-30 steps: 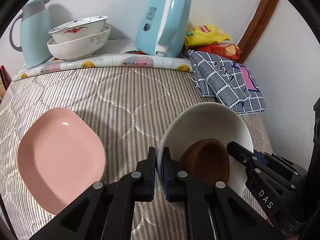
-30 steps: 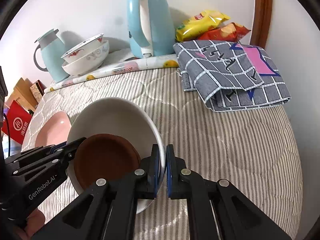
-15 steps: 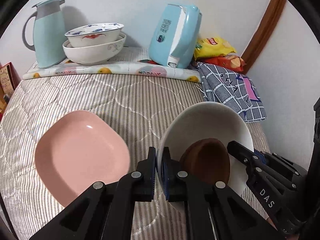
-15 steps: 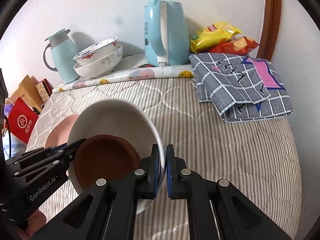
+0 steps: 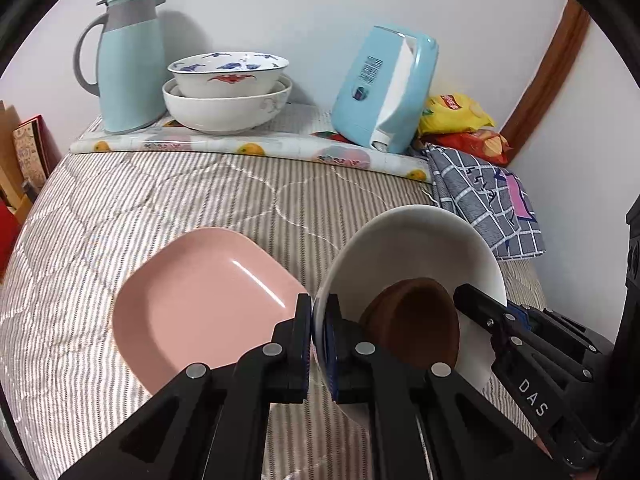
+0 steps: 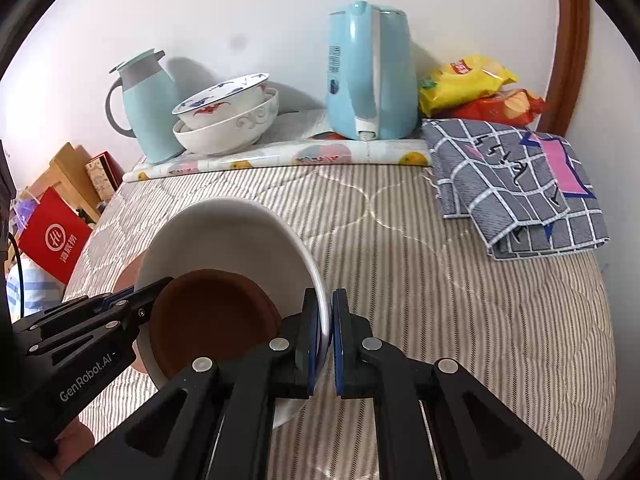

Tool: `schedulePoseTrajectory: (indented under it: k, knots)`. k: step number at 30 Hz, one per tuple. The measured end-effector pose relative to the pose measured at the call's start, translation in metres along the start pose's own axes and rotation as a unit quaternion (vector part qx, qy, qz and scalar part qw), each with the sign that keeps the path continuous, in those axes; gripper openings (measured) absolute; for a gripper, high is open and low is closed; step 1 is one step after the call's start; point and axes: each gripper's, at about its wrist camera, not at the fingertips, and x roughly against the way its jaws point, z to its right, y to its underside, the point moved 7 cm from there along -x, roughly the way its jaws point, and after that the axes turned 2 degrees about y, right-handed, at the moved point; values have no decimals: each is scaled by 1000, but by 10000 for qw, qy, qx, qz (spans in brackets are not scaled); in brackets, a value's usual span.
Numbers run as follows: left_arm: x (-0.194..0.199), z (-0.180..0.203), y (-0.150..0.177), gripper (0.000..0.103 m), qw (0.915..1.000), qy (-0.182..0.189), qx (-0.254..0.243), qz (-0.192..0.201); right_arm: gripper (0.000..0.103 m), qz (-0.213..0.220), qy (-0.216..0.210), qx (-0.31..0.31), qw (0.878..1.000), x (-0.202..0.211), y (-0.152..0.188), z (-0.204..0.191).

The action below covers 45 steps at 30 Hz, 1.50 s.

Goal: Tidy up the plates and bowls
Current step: 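Lift the white bowl with both grippers and carry it over the pink plate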

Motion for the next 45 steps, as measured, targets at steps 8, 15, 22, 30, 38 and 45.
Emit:
schedulePoseTrajectory:
  k: [8,15,22,30,38,45]
  knots:
    - [6,-19,-6,7,9999,-97,123,46,7,11,-134,81,9999,-5,-8,-19]
    - [13,-33,-10,7,9996,-185,207,99,7,21,-237,135,9996,-7,-14,-34]
    - [17,-45,-10,7,9992,-230,301,138,7,31,-309,220,9993,-8,-18,-46]
    - [20,-64,-7,7,9988,-292,382,116,7,-8,-387,292,9988,-14,-16,-63]
    - [17,-83,-4,7,9981,-338,506,52,7,-121,-435,364,9983,-24,-10,-81]
    - [12,-100,1,7,9974,-348,634,-47,7,-230,-444,442,9978,-34,-6,-95]
